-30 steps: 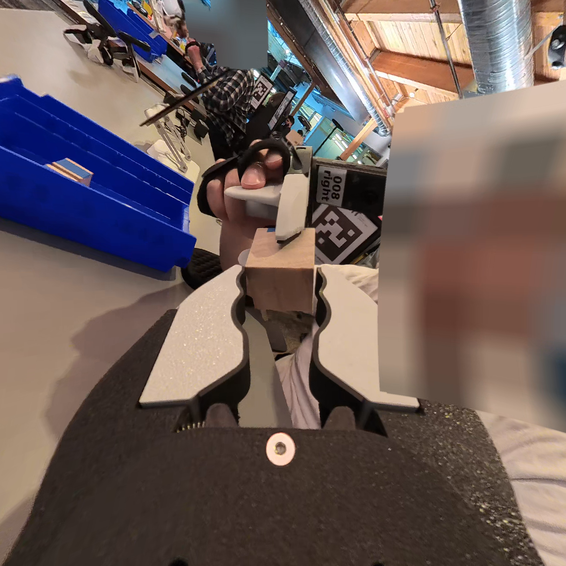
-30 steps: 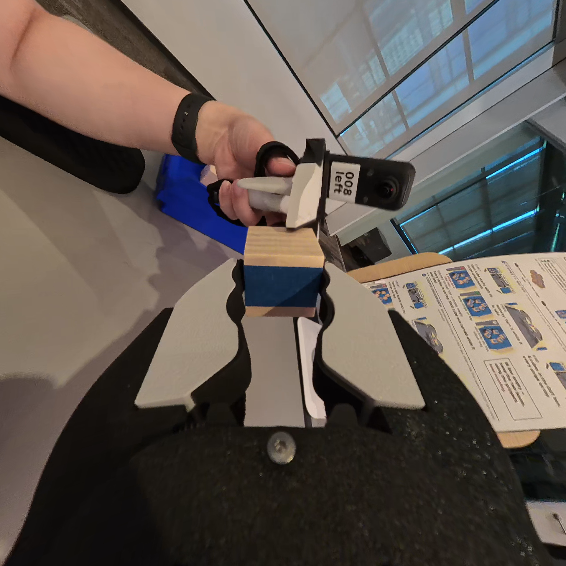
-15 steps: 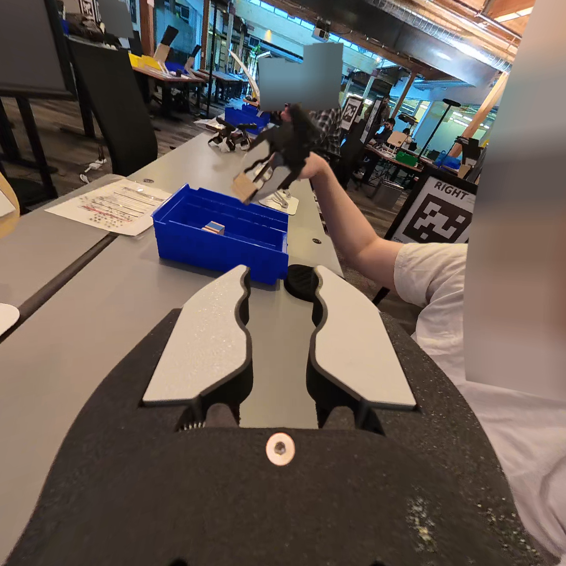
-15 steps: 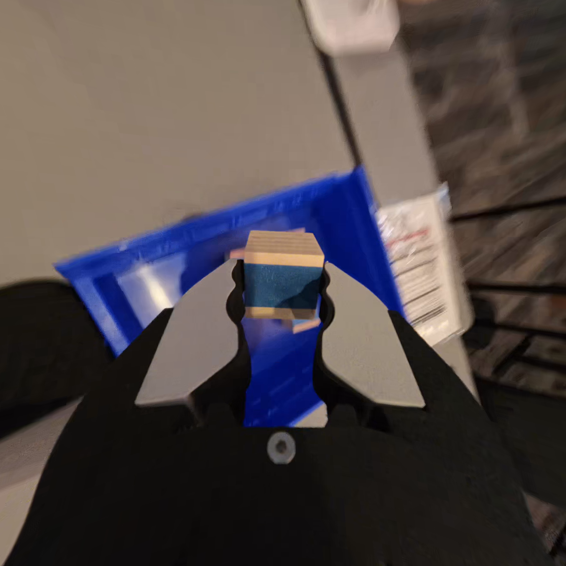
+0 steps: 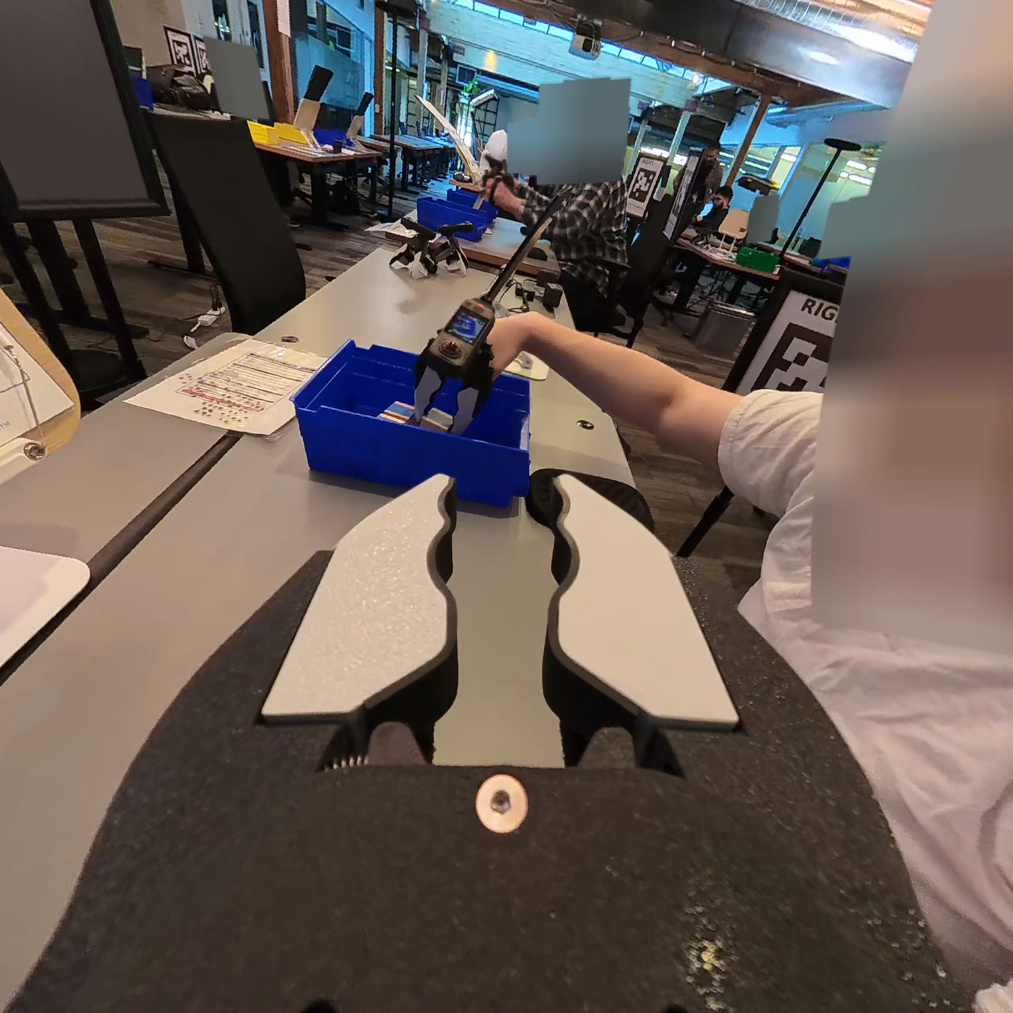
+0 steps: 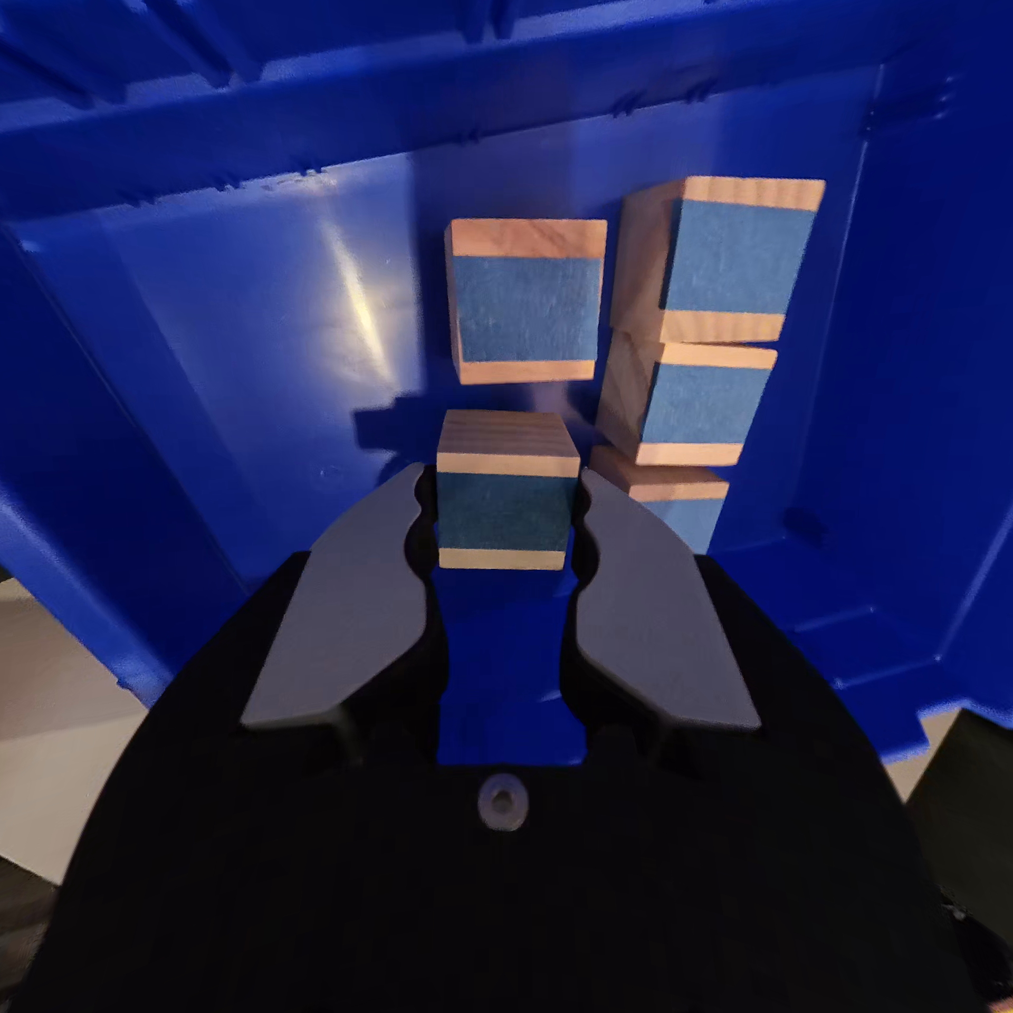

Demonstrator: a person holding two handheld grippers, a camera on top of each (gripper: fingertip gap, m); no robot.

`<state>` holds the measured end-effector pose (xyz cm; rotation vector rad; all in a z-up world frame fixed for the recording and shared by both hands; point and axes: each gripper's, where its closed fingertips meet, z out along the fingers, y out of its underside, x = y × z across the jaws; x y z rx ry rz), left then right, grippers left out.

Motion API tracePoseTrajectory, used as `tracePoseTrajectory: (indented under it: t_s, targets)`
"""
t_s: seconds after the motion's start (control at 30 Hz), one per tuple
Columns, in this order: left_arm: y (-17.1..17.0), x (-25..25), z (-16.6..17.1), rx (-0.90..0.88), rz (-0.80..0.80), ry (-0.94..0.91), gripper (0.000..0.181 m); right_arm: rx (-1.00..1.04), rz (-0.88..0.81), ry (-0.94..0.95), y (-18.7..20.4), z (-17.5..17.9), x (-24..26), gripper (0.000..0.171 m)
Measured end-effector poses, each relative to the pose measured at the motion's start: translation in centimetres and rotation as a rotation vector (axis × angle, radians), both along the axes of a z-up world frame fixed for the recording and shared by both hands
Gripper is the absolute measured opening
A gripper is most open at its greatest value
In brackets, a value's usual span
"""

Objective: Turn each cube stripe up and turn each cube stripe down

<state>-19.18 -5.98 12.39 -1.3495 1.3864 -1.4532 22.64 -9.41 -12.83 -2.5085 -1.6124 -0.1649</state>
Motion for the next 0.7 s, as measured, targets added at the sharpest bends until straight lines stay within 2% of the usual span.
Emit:
tracePoseTrajectory:
  t_s: [0.03,0.33,0.53,0.63,0.7]
  targets:
    - [0.0,0.1,-0.1,0.003,0.004,0.005,0.032,-0.008,0.012,0.001,0.1,-0.3,-0.2,0.046]
    - [0.6,0.2,-0.7,-0.016,0.01,0.019,0.032,-0.003,0.074,-0.024,1.1,-1.5,-0.6,0.047]
    - [0.7,-0.1,-0.4,0.006,0.023,0.014,0.032,0.117,0.087,-0.045,1.4,0.6,-0.9,0.056]
    - [2.0,-0.3,-0.4,0.038,0.125,0.035,0.033,0.215,0.075,-0.035,1.2,3.4,-1.6,0.059]
    - [4.6,-0.7,-0.7,0.075,0.314,0.079,0.035,0.318,0.044,-0.019,1.4,6.0,-2.2,0.061]
